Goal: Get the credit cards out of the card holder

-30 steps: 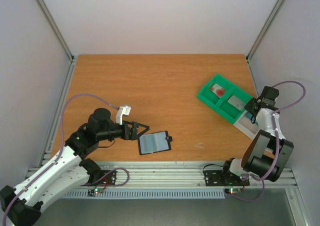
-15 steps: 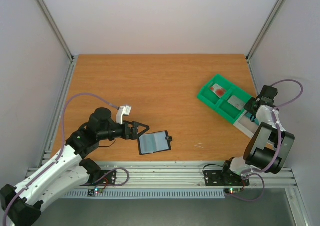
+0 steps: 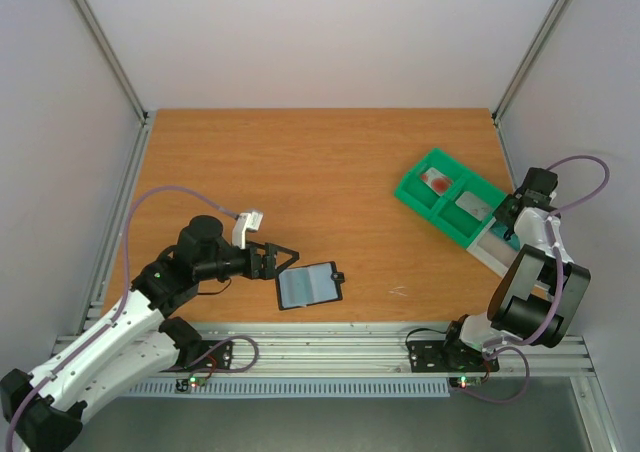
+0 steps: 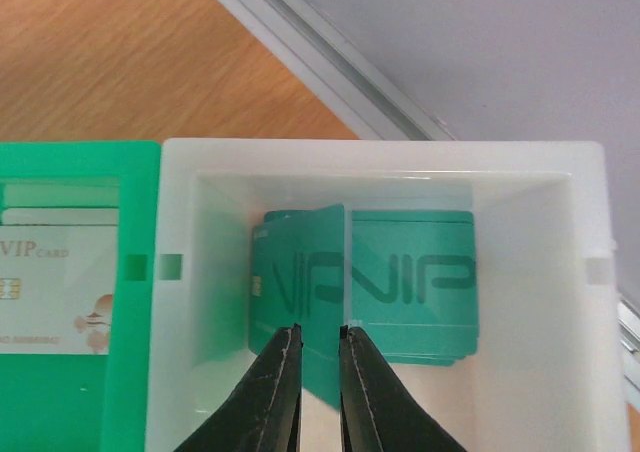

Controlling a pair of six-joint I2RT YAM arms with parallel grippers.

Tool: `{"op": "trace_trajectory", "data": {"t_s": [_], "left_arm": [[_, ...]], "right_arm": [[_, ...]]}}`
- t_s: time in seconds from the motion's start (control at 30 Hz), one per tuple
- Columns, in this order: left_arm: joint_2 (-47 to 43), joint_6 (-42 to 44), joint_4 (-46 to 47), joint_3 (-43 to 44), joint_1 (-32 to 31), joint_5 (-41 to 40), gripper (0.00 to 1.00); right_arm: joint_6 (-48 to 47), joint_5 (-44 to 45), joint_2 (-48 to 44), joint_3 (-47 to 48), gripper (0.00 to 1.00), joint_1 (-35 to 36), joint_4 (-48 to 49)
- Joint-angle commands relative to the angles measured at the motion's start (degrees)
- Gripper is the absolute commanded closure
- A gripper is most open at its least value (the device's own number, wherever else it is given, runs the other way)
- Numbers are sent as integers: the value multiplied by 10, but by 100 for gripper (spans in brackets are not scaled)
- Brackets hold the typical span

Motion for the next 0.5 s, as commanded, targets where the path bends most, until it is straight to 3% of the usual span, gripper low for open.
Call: {"op": "trace_trajectory", "data": {"t_s": [0.0,0.47], "left_arm": [[-13,8,4,19,-2,-4,1],[-42,9,-33,19,-2,-31,1]], "right_arm": [[4,39,3,20,87,-3,-24],[20,32,7,35,82,-3,-47]]}}
